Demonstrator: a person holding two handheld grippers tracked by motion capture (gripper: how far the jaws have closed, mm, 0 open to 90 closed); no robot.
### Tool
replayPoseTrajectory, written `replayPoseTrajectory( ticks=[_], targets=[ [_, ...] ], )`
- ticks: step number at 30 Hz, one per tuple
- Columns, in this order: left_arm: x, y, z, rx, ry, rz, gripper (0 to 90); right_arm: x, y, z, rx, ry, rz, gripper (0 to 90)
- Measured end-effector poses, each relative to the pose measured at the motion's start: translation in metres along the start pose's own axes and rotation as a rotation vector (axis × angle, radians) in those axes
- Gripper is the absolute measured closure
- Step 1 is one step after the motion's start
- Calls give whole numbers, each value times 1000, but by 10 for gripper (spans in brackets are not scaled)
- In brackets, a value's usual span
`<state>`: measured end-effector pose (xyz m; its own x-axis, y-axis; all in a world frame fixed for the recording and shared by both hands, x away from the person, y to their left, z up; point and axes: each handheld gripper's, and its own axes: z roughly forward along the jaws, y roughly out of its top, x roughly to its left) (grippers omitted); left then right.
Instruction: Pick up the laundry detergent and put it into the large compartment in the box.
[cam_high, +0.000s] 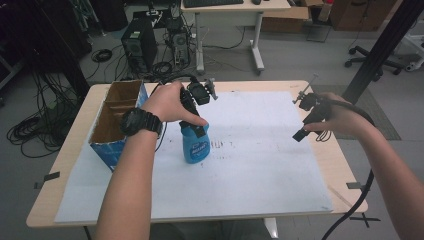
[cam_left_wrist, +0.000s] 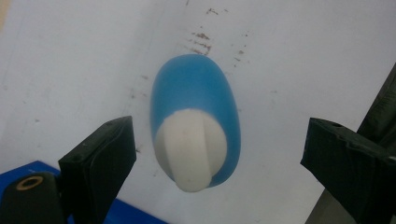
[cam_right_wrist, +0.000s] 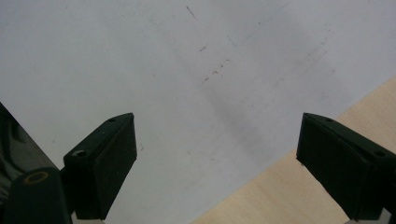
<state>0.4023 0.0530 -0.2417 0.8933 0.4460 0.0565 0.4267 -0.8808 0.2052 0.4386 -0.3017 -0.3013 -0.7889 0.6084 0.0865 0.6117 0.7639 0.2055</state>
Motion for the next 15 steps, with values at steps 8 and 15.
replayPoseTrajectory(
  ticks=[8,15],
  targets=[
    [2,0,8,14,2,-4,102,-1,-1,2,3,2,3,121],
    [4,0,15,20,2,-7,106,-1,-1,4,4,4,2,121]
  ],
)
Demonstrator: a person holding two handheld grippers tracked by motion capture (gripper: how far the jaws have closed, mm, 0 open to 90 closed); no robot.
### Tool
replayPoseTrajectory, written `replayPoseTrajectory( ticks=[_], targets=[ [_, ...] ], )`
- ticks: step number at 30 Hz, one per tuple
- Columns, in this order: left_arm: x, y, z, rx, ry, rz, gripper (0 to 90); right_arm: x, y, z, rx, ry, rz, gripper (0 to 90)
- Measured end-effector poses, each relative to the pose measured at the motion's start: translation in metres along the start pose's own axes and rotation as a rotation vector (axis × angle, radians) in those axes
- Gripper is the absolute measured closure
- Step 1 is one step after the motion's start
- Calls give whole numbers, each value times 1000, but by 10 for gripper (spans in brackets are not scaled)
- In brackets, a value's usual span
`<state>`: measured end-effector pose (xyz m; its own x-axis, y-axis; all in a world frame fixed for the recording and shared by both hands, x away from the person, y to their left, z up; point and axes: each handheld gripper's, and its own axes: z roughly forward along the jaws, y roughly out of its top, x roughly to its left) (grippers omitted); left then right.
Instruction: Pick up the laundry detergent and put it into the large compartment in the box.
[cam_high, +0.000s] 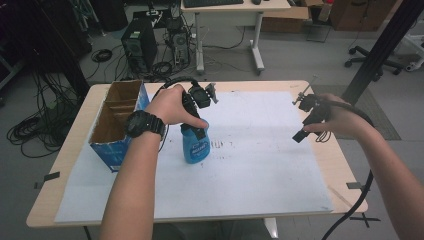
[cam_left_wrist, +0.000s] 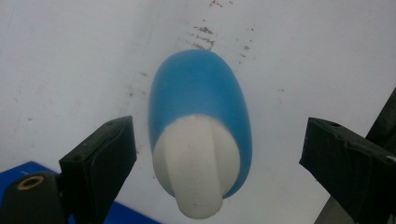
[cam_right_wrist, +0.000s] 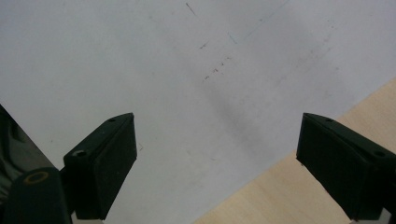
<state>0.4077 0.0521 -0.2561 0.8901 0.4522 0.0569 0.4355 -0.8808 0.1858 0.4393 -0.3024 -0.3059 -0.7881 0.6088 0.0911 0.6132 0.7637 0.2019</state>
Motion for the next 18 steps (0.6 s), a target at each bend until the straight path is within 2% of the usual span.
replayPoseTrajectory(
  ticks=[18],
  targets=[
    [4,0,16,15,1,-15,114,-2,0,6,11,7,2,121]
  ],
)
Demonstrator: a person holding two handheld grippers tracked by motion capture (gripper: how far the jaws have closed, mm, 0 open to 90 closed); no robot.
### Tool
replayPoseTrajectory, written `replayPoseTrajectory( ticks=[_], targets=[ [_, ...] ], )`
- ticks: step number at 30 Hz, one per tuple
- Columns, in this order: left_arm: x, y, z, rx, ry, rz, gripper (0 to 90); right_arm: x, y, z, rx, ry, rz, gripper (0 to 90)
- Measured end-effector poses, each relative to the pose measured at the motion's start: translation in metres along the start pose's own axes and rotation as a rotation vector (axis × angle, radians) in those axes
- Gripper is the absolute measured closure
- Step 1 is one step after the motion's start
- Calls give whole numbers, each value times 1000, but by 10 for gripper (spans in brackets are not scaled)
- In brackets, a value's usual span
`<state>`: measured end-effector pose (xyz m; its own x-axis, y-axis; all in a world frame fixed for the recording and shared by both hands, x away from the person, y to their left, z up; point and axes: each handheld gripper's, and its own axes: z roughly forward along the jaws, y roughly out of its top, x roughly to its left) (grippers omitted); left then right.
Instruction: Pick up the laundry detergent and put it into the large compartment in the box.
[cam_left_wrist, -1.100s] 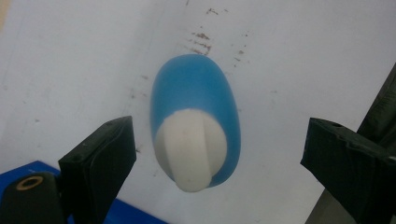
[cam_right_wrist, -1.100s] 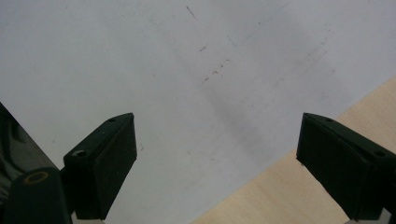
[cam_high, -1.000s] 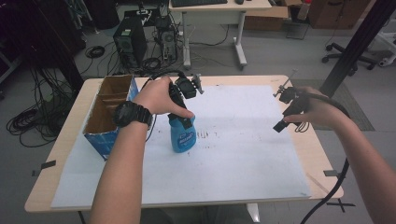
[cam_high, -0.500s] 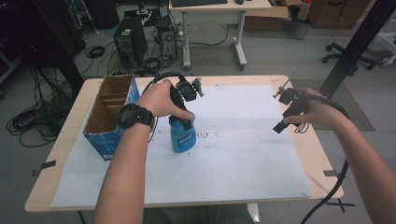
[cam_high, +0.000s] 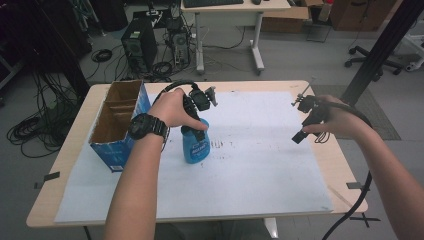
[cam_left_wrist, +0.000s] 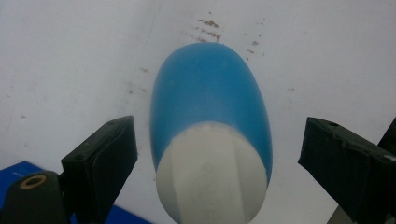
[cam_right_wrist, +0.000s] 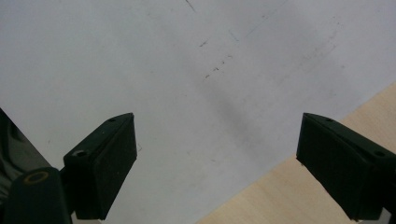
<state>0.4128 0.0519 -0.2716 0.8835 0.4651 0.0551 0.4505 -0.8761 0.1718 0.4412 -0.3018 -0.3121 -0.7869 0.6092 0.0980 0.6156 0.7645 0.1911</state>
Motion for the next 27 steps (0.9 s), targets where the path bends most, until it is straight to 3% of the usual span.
replayPoseTrajectory(
  ticks=[27],
  targets=[
    [0,4,23,44,5,2,126,-3,-2,4,7,10,3,121]
  ],
)
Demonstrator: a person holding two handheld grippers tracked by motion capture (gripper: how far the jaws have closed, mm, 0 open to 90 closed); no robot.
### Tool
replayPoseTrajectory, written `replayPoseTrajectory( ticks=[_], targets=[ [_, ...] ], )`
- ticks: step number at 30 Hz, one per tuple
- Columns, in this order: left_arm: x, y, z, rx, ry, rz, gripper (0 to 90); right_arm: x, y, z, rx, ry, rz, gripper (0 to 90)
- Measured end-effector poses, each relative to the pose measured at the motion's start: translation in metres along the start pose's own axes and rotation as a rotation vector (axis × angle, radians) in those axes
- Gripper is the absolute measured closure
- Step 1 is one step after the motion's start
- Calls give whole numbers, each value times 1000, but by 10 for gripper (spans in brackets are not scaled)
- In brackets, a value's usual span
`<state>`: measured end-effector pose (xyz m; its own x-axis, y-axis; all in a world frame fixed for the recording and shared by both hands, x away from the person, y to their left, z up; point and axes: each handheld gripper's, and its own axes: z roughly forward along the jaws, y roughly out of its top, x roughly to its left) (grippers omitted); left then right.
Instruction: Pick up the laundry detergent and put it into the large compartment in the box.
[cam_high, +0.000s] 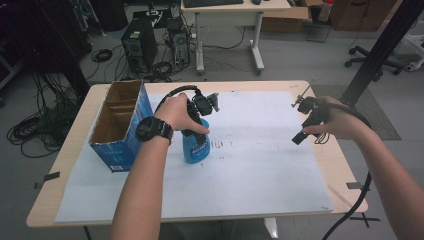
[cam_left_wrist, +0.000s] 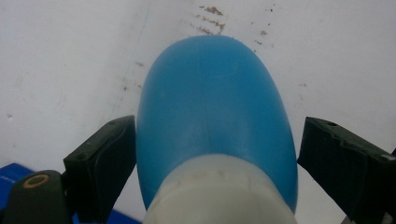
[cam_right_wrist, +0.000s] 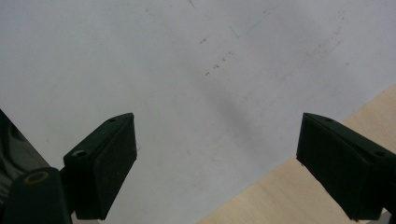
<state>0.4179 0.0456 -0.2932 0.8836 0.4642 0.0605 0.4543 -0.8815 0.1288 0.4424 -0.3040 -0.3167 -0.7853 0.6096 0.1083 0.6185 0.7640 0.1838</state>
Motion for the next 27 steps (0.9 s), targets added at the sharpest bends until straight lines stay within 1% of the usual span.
replayPoseTrajectory(
  ticks=[2,7,11,13,15,16,17,18,19,22,23,24,27],
  targets=[
    [0,0,2,7,3,5,134,0,0,1,3,0,1,120],
    [1,0,2,1,7,8,168,0,0,1,3,1,1,120],
    [1,-1,2,2,14,13,248,0,1,2,6,1,-1,119],
    [1,-1,2,0,20,13,273,0,1,2,7,2,0,119],
    [2,-1,2,2,17,-1,283,0,1,2,7,2,-1,119],
    [2,-1,3,1,21,-6,305,0,1,2,7,2,-1,119],
    [3,-1,3,0,18,-18,305,0,1,2,7,2,-1,119],
    [3,-1,3,2,16,-18,315,0,1,2,8,2,0,119],
    [3,-1,3,-1,16,-31,318,0,1,3,11,2,0,118],
    [4,-1,3,-5,13,-44,324,0,1,3,12,2,1,118],
    [4,-1,2,-8,11,-53,332,0,1,3,13,2,1,118],
    [5,-2,2,-21,5,-72,365,0,1,3,11,2,2,118],
    [6,-3,2,-24,2,-79,368,0,0,3,11,3,2,118]
  ],
)
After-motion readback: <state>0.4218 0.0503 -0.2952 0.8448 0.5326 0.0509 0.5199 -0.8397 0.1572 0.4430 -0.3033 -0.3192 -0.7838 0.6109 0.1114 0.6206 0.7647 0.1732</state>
